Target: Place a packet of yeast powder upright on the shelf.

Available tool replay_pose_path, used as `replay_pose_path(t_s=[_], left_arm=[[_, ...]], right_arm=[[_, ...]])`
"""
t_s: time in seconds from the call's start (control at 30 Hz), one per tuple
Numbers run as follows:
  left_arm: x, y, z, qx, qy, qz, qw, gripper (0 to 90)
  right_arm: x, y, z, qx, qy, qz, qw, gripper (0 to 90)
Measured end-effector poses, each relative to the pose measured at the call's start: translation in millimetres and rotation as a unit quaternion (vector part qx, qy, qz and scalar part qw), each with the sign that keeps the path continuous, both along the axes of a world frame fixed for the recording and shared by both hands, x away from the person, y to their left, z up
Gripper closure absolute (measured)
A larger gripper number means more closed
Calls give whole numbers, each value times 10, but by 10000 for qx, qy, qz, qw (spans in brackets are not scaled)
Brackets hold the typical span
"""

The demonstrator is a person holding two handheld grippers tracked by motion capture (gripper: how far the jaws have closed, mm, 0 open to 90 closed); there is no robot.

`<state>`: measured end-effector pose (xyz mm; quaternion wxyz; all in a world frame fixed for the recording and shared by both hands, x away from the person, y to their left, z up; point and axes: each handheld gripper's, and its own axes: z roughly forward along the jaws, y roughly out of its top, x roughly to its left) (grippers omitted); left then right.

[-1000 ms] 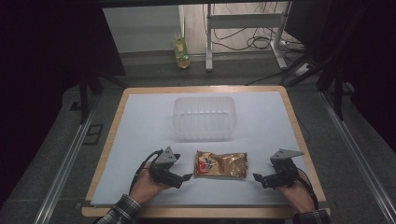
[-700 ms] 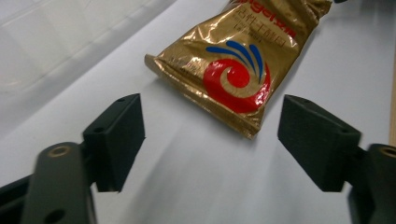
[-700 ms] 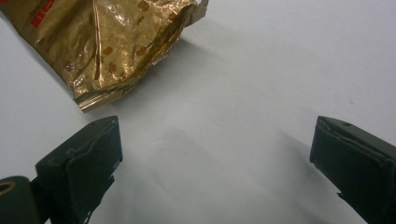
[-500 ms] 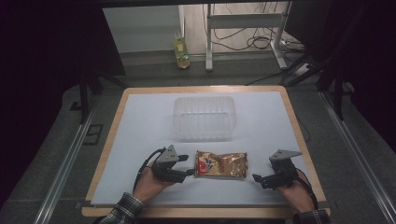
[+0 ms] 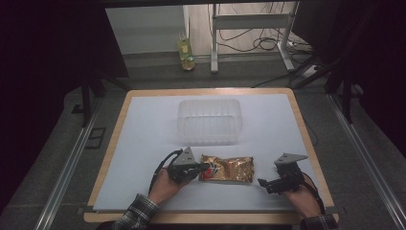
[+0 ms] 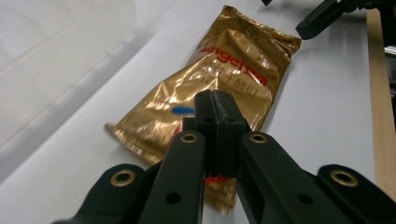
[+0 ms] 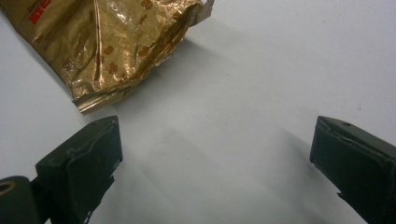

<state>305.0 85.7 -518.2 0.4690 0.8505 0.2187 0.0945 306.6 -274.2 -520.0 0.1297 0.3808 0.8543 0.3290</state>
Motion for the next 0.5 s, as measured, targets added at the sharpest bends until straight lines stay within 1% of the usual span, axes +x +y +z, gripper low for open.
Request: replay_pose_path(t_s=[0.1, 0.17, 0.2, 0.23, 0.3, 0.37, 0.43, 0.47, 0.5], left_arm=[[39, -81, -52, 145, -23, -23, 9999, 894], [65, -118, -104, 347, -38, 21, 9994, 895], [74, -116, -129, 368, -41, 8, 9993, 895], [79, -105, -138, 344, -6, 20, 9994, 895], [70, -96, -137, 499, -120, 20, 9987, 896], [70, -80, -149, 487, -84, 53, 9988, 898], [68, -75, -150, 496, -77, 71, 9987, 898], [66, -66, -155, 494, -83, 71, 9987, 899], [59, -47, -162, 504, -93, 96, 9986, 899]], right_arm=[[-3, 4, 2, -7, -3, 12, 10000, 26], [-2, 2, 0, 8, 4, 16, 10000, 26], [-2, 2, 0, 8, 4, 16, 10000, 26], [-4, 2, 1, 9, 9, 13, 10000, 26], [-10, 10, 4, 28, 21, 13, 10000, 26], [-17, 17, 6, -27, 8, 31, 10000, 26], [-20, 21, 9, -38, 18, 46, 10000, 26], [-27, 27, 9, -44, -12, 74, 10000, 26], [-36, 33, 13, -26, 14, 64, 10000, 26]])
